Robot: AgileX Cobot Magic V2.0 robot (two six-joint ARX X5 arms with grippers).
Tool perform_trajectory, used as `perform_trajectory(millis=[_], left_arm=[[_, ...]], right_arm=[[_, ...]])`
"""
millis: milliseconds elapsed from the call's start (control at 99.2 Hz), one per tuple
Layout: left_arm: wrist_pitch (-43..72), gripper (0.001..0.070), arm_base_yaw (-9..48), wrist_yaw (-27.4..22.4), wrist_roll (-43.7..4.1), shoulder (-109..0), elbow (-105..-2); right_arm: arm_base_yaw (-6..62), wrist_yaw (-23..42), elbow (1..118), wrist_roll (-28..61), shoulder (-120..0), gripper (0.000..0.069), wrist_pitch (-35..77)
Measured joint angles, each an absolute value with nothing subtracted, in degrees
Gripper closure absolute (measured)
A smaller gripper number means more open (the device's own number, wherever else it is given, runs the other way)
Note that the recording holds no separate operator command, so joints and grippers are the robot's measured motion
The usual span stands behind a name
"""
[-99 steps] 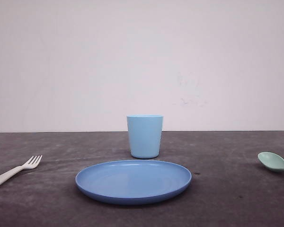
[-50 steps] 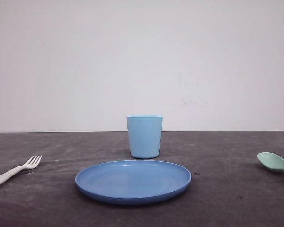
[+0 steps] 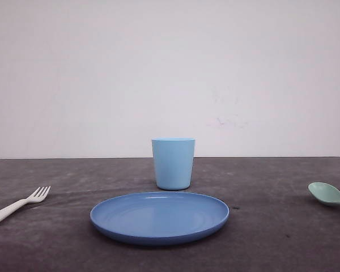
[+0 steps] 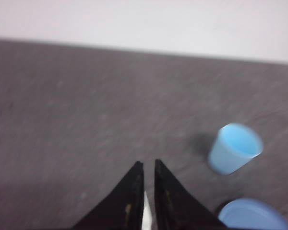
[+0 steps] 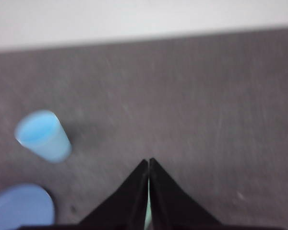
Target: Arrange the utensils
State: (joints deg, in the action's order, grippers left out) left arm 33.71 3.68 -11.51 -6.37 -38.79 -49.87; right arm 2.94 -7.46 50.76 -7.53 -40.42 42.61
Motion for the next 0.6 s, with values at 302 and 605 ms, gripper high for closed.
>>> perform_trajectory(millis=[302, 605], left_arm=[[35.6, 0.0695, 5.5, -7.2, -1.9, -47.2, -49.9], [35.8, 0.0691, 5.5, -7.2, -1.2, -47.7, -49.9]], right_arm=[[2.9, -3.2, 50.8, -4.7, -52.9, 0.0687, 44.3], [2.9, -3.1, 50.8, -4.6, -55.3, 0.0687, 44.4]])
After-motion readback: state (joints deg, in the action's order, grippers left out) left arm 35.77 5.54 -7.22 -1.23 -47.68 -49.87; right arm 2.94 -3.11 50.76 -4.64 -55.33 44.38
